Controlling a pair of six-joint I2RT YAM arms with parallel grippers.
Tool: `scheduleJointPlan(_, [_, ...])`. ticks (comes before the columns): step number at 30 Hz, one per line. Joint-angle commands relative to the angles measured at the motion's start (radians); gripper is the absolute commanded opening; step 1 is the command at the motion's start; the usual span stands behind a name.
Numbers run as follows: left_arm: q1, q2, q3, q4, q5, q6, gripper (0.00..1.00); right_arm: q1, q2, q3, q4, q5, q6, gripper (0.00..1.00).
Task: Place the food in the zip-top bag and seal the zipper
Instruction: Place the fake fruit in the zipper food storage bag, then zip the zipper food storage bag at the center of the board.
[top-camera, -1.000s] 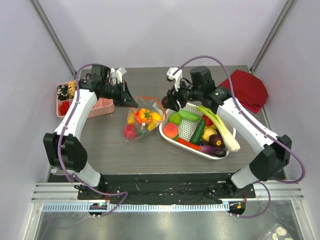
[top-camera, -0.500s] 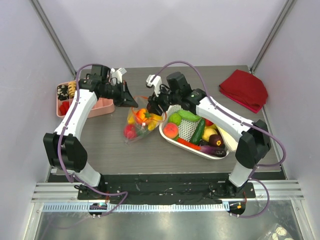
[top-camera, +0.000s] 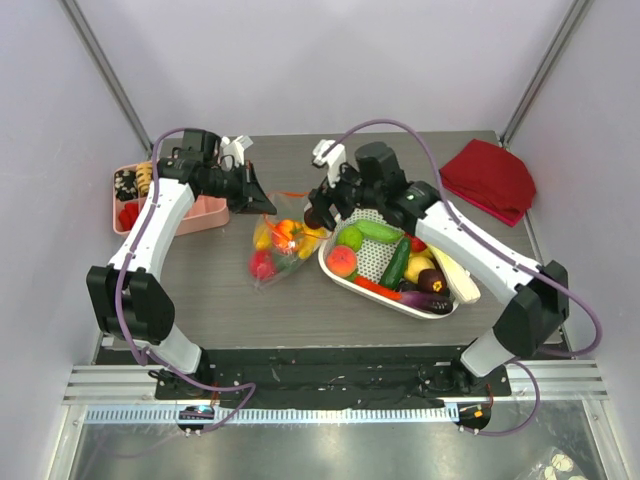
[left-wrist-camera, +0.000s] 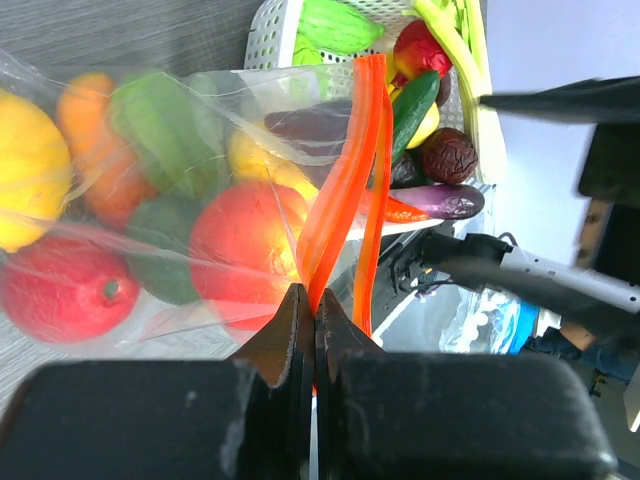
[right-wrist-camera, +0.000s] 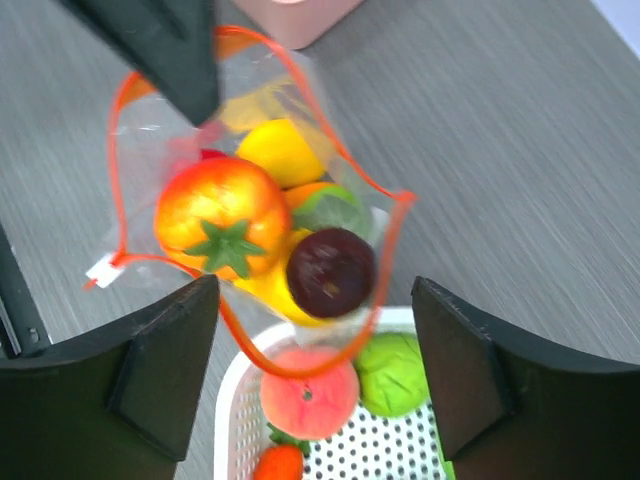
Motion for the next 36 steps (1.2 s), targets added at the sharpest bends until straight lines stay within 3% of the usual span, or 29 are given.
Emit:
scheduleJointPlan(1, [0.007,-0.019,0.003,0.015,0.037,0.026,0.0,-0.091,-0.054,-0.042,0.002,0.009,0.083,0.79])
scheduleJointPlan(6, [0.007,-0.024,0.003,0.007,0.035,0.036,0.0,-0.152,-0.02,-0.051,-0.055,-0.088,0.149,0.69])
scheduleJointPlan(14, [0.007,-0.029,-0.002,0.001,0.029,0.04,0.0,-0.151,0.017,-0.096,-0.053,-0.23,0.238,0.62])
scheduleJointPlan(19, [0.007,-0.036,-0.01,0.004,0.026,0.042,0.0,-0.151,0.047,-0.1,-0.05,-0.267,0.265,0.47])
scheduleJointPlan(29, [0.007,-0.035,-0.017,-0.005,0.027,0.055,0.0,-0.152,0.107,-0.105,-0.038,-0.321,0.319,0.4])
scheduleJointPlan(31, [0.007,-0.035,-0.017,-0.01,0.021,0.062,0.0,-0.158,0.124,-0.091,-0.033,-0.353,0.331,0.25])
scheduleJointPlan(33, [0.007,-0.035,-0.019,-0.024,0.0,0.077,0.0,-0.177,0.118,-0.088,0.006,-0.411,0.4,0.01])
scheduleJointPlan(35, [0.007,-0.032,0.012,-0.068,-0.028,0.123,0.0,-0.177,0.086,-0.108,0.063,-0.491,0.465,0.01])
scheduleJointPlan(36, [0.007,-0.021,0.053,-0.091,-0.049,0.147,0.0,-0.174,0.063,-0.126,0.173,-0.509,0.564,0.01])
